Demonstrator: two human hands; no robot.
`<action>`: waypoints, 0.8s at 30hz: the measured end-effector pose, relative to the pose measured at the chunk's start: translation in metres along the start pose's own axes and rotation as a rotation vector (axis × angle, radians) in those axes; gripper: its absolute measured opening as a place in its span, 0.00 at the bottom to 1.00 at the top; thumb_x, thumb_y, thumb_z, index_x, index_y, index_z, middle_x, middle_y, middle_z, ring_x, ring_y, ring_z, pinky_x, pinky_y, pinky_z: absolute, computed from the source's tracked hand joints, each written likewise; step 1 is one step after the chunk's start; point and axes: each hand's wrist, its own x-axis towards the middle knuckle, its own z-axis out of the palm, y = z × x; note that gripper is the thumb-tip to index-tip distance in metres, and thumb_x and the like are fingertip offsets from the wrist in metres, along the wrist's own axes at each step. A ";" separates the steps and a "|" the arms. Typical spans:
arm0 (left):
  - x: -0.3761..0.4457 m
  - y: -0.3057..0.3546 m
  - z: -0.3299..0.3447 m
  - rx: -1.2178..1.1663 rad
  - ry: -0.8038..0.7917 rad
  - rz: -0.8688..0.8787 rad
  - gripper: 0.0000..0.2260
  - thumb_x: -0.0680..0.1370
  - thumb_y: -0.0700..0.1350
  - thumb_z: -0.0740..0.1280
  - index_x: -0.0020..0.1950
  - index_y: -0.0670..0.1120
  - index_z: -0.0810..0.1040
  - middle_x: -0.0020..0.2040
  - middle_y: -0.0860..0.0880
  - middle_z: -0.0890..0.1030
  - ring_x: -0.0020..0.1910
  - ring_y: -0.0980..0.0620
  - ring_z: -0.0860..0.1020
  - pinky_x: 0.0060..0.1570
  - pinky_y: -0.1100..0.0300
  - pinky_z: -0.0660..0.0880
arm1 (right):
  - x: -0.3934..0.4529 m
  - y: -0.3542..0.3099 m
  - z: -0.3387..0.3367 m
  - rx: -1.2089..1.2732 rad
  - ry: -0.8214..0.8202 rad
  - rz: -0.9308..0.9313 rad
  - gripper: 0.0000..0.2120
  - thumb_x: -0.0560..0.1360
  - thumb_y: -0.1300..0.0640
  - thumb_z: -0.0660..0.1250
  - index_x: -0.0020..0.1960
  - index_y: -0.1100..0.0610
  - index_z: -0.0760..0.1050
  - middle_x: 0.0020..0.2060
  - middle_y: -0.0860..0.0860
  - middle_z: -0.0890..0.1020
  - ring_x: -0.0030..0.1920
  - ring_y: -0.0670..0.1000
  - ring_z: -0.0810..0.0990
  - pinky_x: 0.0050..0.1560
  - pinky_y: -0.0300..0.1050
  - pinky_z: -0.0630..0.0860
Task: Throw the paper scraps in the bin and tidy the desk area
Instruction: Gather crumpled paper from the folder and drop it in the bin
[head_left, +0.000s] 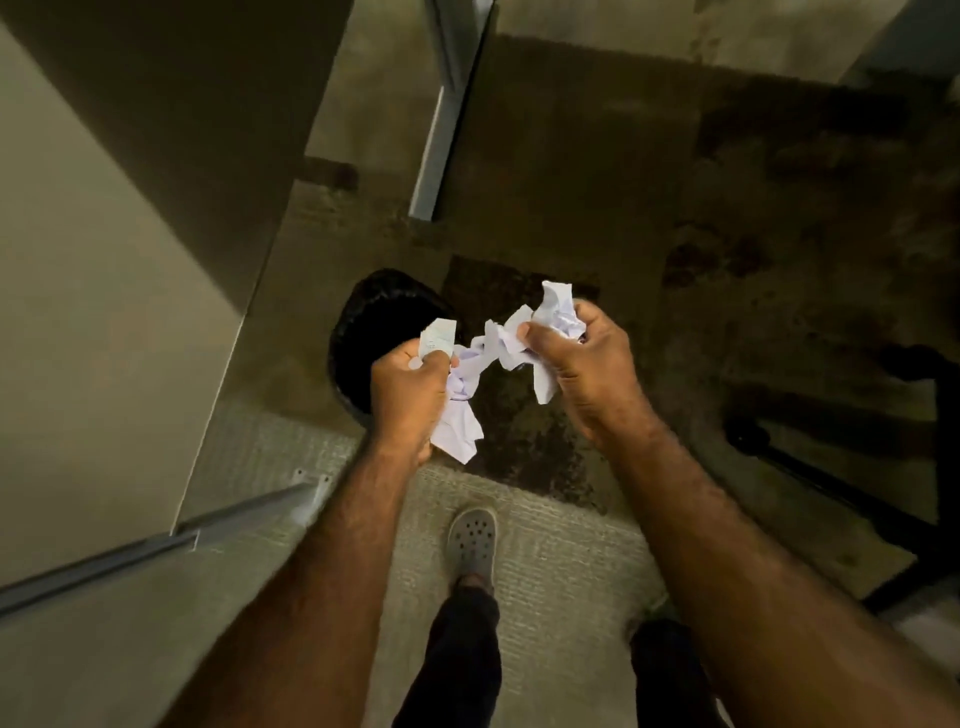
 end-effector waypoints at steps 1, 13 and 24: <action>0.016 -0.012 -0.013 -0.003 0.024 -0.013 0.14 0.71 0.39 0.63 0.31 0.54 0.82 0.28 0.56 0.82 0.26 0.59 0.79 0.22 0.65 0.71 | 0.010 0.014 0.019 -0.001 -0.015 0.023 0.11 0.72 0.66 0.73 0.50 0.55 0.78 0.41 0.51 0.85 0.45 0.54 0.85 0.47 0.49 0.83; 0.194 -0.144 -0.047 0.679 0.250 0.184 0.11 0.76 0.42 0.64 0.53 0.37 0.80 0.50 0.36 0.82 0.48 0.37 0.80 0.43 0.52 0.76 | 0.147 0.204 0.147 -0.494 -0.019 0.106 0.25 0.70 0.57 0.76 0.65 0.60 0.74 0.56 0.53 0.80 0.56 0.53 0.80 0.55 0.44 0.78; 0.207 -0.185 -0.043 0.975 0.030 0.379 0.26 0.79 0.54 0.55 0.72 0.41 0.67 0.72 0.38 0.68 0.68 0.36 0.68 0.62 0.42 0.70 | 0.151 0.224 0.147 -1.130 -0.256 -0.254 0.22 0.83 0.53 0.55 0.73 0.63 0.65 0.73 0.64 0.67 0.74 0.63 0.63 0.73 0.52 0.59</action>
